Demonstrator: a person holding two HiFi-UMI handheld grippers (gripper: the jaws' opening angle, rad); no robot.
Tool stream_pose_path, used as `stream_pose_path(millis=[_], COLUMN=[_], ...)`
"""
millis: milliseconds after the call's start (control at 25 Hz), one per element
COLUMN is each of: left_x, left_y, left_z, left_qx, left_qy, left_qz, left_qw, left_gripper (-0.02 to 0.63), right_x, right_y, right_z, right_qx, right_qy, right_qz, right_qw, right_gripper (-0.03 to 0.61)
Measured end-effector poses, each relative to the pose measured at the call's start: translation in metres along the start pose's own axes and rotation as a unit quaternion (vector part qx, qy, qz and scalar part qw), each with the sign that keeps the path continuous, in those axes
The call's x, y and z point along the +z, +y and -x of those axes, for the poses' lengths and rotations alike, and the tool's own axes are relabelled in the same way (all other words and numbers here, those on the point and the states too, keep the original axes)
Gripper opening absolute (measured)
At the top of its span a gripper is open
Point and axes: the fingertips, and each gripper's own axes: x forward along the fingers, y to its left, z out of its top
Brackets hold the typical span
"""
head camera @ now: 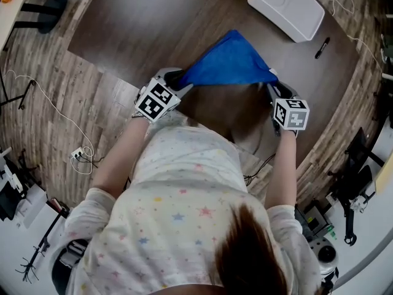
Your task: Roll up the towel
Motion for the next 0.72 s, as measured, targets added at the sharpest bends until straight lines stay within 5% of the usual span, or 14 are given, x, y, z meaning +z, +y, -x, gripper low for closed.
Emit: stream_pose_path(millis=[360, 720], left_x=[-0.016, -0.025], left_y=[0.001, -0.001], left_z=[-0.010, -0.019], left_qx=[0.018, 0.013], left_qy=[0.046, 0.078], left_qz=[0.009, -0.008], left_qw=[0.9987, 0.9968], left_gripper=[0.178, 0.118], right_x=[-0.024, -0.016], right_y=[-0.014, -0.038], right_z=[-0.008, -0.025], right_qx=[-0.026, -0.079], right_qy=[0.019, 0.037], right_qz=[-0.028, 0.029], right_qw=[0.999, 0.996], right_gripper=[0.120, 0.118])
